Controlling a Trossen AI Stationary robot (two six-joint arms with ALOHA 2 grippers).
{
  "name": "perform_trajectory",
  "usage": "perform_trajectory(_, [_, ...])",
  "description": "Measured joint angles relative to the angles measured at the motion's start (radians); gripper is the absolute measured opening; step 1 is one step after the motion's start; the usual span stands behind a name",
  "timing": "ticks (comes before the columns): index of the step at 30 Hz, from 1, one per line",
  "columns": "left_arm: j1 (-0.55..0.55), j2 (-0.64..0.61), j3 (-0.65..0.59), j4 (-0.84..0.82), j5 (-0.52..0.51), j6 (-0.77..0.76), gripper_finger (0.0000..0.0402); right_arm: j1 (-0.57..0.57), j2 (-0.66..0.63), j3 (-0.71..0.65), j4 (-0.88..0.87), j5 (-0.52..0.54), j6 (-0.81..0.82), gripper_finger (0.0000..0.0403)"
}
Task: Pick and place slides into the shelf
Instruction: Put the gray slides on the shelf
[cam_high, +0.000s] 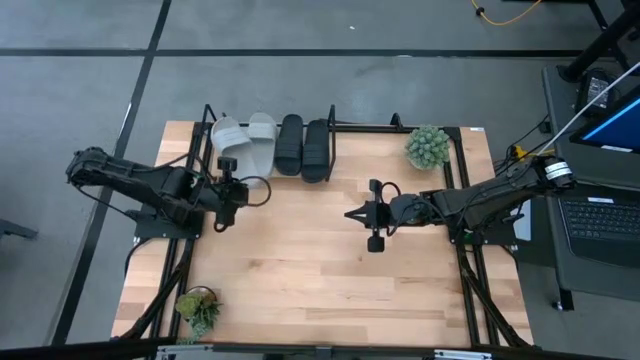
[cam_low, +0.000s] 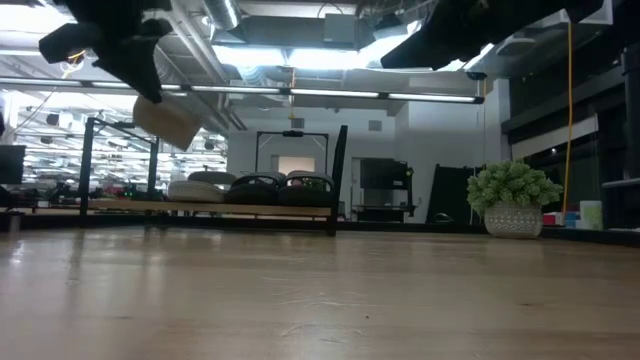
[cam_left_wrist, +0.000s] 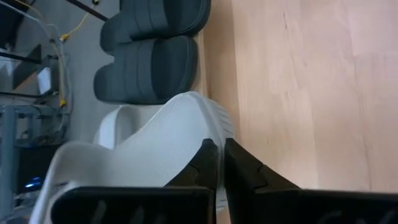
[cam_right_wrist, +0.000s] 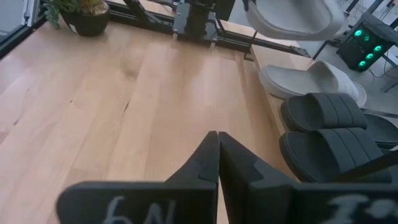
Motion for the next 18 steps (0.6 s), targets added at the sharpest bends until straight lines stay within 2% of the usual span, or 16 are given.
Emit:
perform_trajectory(4, [0.056,-0.028,-0.034,0.043,0.045,0.073,0.0002,0.000,0.000,0.000,0.000,0.000,-0.016,0.0006])
perform_trajectory(10, [0.158,-0.042,-0.060,0.073,0.175,0.168,0.0002,0.000,0.001,0.000,0.000,0.000,-0.032,0.0007])
perform_trajectory(18, [0.295,-0.042,-0.065,0.074,0.243,0.254,0.0002,0.000,0.001,0.000,0.001,0.000,-0.041,0.0007])
